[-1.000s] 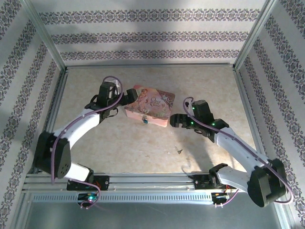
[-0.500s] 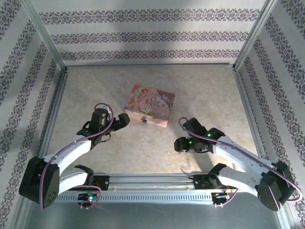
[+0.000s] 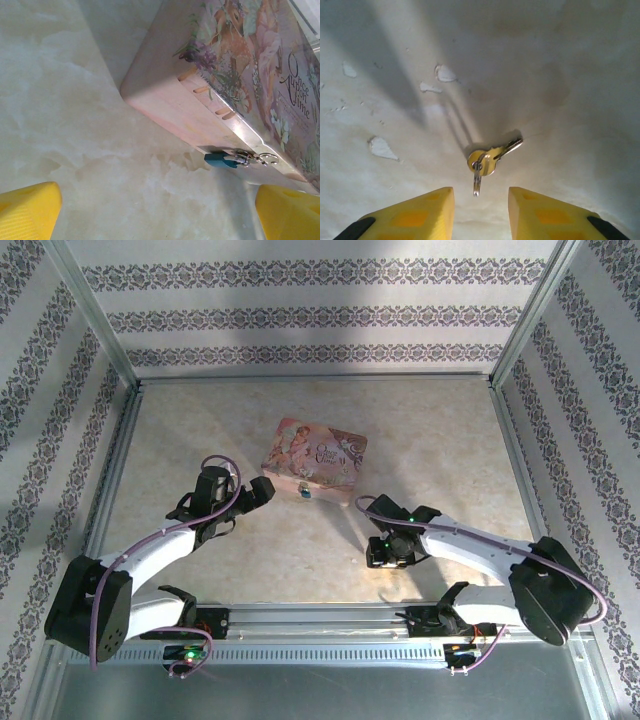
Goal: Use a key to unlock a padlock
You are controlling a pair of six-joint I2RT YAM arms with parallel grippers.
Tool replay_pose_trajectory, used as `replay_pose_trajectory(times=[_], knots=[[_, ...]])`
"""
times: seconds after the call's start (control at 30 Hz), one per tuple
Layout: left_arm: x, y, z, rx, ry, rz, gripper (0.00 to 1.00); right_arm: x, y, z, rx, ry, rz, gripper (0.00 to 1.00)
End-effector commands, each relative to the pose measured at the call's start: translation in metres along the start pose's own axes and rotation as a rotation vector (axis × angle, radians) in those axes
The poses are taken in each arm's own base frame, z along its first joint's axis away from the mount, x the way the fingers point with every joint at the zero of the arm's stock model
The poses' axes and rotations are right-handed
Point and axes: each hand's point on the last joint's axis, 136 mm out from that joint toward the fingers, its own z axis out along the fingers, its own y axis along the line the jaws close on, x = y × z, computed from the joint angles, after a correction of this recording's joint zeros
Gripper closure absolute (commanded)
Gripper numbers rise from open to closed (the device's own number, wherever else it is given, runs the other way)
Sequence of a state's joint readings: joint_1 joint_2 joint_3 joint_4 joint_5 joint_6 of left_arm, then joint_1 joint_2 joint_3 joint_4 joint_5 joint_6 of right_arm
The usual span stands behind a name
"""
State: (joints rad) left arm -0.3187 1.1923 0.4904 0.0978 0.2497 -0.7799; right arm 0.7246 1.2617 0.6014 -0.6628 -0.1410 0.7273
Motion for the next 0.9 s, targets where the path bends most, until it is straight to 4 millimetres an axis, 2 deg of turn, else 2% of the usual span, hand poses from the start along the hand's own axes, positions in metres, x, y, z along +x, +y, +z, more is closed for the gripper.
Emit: replay_pose_trajectory(times=[0.0,0.4,0.87], knots=[[-0.015,-0.008,-0.005,0.013,-0.048,0.004,0.01,-0.013,0.004,-0.005,0.028,-0.044,-0.025,0.68],[-0.021,-0.008,-0.015,-0.008,-0.076,0.028,0.01,-0.017,0.003,-0.003,0.057,-0.043,-0.032,0.77],[-0.024,-0.011,-0.019,-0.011,-0.081,0.035,0.01,-0.011,-0.004,0.013,0.092,0.000,-0.029,0.85]])
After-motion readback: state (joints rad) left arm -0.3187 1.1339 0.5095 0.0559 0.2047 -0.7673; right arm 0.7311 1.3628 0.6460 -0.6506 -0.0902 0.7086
